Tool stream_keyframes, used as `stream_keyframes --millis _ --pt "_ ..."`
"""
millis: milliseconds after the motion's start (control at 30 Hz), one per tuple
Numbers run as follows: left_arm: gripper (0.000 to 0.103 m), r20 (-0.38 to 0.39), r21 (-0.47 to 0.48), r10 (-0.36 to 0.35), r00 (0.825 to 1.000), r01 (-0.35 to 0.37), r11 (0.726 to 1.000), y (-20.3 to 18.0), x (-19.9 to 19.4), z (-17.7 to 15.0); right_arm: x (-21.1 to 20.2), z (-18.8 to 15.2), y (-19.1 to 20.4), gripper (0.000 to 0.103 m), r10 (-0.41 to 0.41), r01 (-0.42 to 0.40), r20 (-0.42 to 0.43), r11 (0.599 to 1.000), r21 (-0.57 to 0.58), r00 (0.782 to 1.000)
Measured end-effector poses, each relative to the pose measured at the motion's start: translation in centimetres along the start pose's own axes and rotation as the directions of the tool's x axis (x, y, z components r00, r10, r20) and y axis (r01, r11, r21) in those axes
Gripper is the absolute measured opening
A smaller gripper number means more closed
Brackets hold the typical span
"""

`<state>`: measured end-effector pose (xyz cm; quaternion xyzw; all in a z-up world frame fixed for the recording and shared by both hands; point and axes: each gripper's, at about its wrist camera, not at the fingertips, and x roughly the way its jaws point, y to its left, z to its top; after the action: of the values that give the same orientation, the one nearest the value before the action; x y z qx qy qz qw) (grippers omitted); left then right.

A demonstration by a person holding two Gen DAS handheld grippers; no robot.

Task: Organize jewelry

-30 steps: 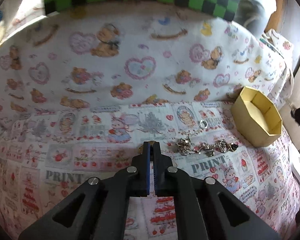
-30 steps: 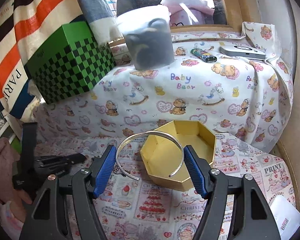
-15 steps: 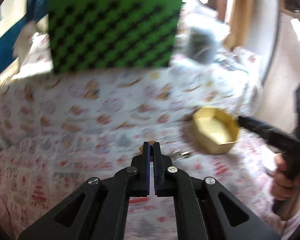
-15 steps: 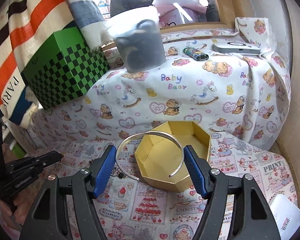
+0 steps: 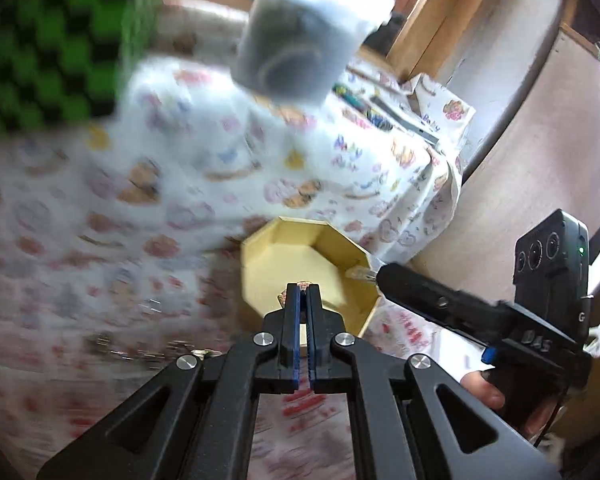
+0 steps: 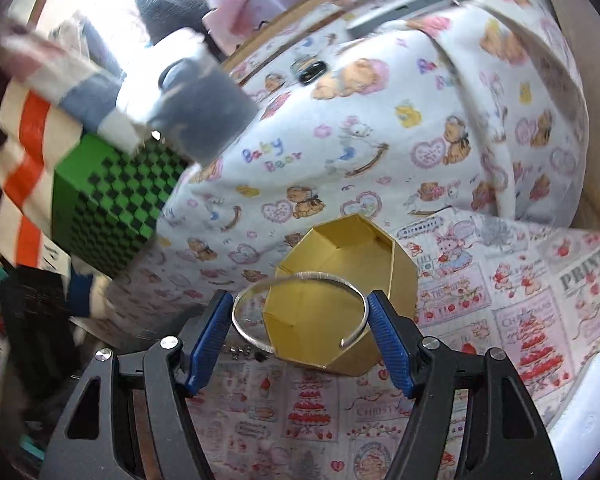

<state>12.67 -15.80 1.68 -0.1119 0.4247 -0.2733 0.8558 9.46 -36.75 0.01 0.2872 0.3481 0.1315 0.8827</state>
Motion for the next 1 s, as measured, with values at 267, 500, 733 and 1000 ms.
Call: stream_keyframes --millis 267,500,733,1000 --pt "0.002 0.006 -0.012 0.039 0.999 -0.039 0.999 0.0 2.2 -0.1 0.2 0.5 -1.6 0.071 -0.018 0.018 0.009 0.999 0.044 1.0" --pt "0.031 0.048 -0.023 0.094 0.994 -0.093 0.995 0.9 0.3 -0.2 0.3 0.2 -0.7 0.072 -0.041 0.041 0.019 0.999 -0.005 0.999" --pt "0.04 0.197 0.017 0.218 0.956 -0.226 0.974 2.0 -5.8 -1.1 0.3 -0.3 0.9 0.075 -0.087 0.091 0.048 0.993 -0.078 0.995" --pt "0.063 0.371 0.006 0.331 0.868 -0.359 0.933 3.6 -11.3 -2.9 -0.9 -1.7 4.6 0.078 -0.14 0.168 0.139 0.961 -0.218 0.98"
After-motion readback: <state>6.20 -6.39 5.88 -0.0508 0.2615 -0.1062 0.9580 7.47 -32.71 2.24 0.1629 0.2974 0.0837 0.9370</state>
